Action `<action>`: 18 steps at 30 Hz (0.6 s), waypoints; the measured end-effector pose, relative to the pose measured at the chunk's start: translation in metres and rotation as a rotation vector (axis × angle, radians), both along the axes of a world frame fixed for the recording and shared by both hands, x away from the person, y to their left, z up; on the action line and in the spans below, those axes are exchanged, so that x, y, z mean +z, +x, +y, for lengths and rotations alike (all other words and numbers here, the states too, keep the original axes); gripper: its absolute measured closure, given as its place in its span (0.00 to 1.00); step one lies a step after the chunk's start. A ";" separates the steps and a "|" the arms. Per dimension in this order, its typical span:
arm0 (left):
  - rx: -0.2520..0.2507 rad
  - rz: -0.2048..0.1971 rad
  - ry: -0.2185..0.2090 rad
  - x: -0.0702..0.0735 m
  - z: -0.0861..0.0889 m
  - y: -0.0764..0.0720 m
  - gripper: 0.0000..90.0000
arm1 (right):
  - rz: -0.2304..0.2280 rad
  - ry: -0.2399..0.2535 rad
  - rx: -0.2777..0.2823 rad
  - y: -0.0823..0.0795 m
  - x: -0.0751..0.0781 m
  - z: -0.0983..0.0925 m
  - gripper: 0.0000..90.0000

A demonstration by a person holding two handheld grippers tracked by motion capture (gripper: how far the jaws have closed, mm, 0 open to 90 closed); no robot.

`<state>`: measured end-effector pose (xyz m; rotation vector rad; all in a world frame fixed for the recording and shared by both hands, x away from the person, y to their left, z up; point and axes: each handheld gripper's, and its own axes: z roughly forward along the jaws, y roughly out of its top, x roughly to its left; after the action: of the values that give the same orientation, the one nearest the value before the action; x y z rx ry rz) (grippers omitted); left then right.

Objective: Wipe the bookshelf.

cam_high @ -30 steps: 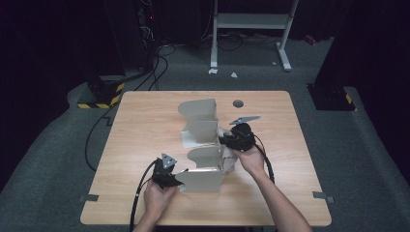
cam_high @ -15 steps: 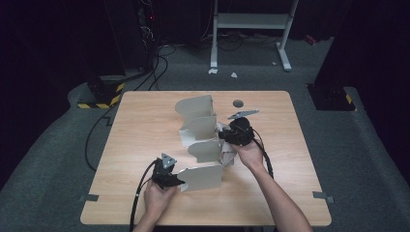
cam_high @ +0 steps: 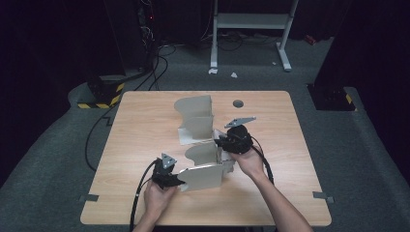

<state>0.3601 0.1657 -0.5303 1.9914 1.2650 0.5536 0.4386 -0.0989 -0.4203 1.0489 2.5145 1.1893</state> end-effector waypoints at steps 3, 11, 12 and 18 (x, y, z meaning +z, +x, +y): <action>-0.002 0.000 0.000 0.000 0.000 0.000 0.27 | 0.006 0.005 0.001 -0.004 -0.001 -0.001 0.91; -0.005 -0.002 0.001 0.000 0.000 0.000 0.27 | 0.024 -0.027 0.053 -0.026 -0.014 0.002 0.91; -0.005 -0.001 0.000 0.000 0.000 0.000 0.27 | 0.013 -0.041 0.051 -0.027 -0.016 0.003 0.91; -0.006 -0.002 0.001 0.000 0.000 0.000 0.27 | 0.070 0.008 -0.007 -0.006 -0.015 -0.008 0.91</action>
<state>0.3600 0.1655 -0.5304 1.9946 1.2572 0.5531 0.4330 -0.1068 -0.4352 1.1194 2.5578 1.1824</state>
